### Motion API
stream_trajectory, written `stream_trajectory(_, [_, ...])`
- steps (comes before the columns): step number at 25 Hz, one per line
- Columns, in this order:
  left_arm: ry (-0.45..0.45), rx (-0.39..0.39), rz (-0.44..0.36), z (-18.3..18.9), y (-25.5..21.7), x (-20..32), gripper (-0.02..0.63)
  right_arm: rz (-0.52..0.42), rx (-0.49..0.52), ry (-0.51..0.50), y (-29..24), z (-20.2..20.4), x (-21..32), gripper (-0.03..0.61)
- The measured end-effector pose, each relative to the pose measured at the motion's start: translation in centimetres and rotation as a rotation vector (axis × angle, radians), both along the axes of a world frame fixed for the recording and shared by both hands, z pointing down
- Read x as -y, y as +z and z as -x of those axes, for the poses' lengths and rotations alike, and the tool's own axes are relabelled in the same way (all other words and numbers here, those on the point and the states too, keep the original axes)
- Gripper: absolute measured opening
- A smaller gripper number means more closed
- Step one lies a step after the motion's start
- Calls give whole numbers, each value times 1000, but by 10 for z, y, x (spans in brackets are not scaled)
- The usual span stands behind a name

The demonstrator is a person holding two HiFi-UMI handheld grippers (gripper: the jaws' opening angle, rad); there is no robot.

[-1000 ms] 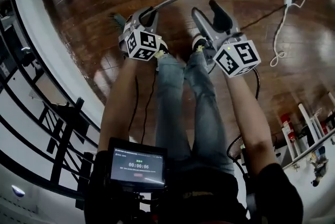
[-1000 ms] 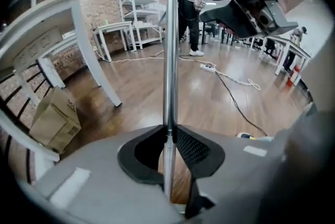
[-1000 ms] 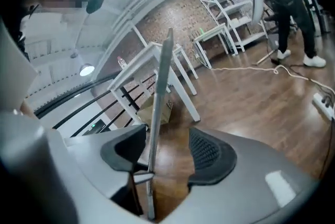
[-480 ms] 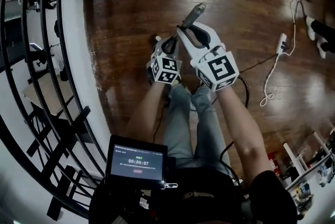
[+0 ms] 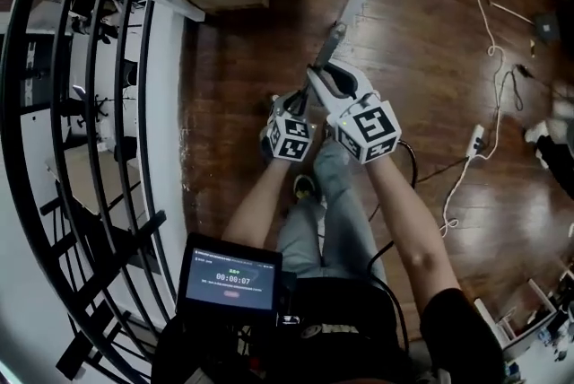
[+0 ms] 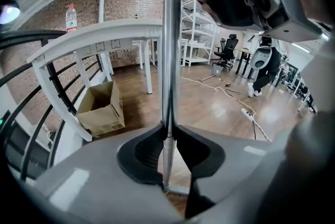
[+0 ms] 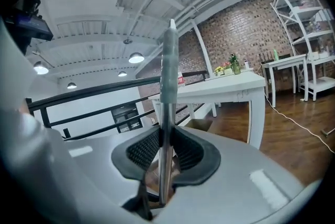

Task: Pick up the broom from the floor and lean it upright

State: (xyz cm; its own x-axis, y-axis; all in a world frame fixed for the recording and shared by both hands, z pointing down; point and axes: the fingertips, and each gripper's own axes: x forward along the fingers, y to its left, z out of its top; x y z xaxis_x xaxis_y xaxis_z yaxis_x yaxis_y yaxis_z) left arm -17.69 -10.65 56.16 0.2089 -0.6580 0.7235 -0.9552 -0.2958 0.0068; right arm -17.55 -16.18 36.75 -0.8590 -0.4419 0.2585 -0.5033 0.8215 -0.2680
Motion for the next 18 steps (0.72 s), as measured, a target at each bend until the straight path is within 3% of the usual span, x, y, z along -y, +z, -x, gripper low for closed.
stream_trajectory(8, [-52, -10, 103, 8, 33, 81, 95, 74, 7, -80, 37, 15, 93, 86])
stream_trajectory(18, [-112, -30, 182, 25, 88, 145, 95, 117, -38, -134, 93, 42, 159, 86])
